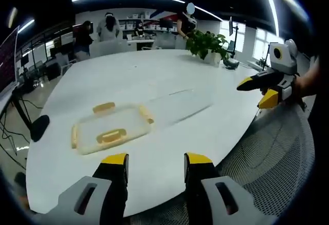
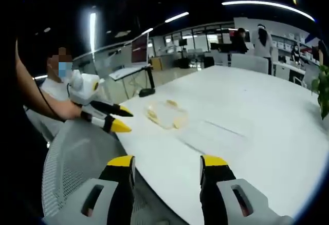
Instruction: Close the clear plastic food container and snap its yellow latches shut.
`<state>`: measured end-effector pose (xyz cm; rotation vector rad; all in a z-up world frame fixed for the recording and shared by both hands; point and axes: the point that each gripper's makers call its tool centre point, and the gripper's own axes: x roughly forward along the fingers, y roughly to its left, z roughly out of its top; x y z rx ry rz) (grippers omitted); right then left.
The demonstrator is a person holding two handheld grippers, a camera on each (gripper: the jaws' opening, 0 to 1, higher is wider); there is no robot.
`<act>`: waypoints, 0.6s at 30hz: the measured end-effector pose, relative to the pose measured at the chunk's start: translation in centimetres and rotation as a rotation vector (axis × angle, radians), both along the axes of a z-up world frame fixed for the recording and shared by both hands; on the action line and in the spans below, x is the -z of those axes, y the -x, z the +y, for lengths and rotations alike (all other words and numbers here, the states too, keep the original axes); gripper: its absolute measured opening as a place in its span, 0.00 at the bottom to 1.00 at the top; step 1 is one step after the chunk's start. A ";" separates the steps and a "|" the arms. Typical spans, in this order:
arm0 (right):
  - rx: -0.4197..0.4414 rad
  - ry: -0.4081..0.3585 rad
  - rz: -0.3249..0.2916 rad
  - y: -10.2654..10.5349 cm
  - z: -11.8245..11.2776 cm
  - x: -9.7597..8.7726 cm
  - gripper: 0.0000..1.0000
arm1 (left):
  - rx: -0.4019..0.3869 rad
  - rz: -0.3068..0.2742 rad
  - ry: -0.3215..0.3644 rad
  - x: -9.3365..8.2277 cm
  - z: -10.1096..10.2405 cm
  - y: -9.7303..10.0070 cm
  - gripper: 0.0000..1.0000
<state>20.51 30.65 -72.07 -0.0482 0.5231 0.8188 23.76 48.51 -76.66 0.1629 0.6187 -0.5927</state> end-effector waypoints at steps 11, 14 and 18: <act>0.013 -0.014 0.004 -0.3 -0.1 -0.3 0.50 | 0.013 -0.007 0.008 -0.3 -0.2 -0.1 0.42; 0.011 -0.014 0.011 -0.4 -0.1 -0.3 0.50 | 0.026 -0.015 0.019 -0.7 -0.5 -0.1 0.42; 0.010 -0.033 0.023 -0.5 -0.1 -0.5 0.50 | 0.032 -0.018 0.010 -0.7 -0.6 -0.3 0.43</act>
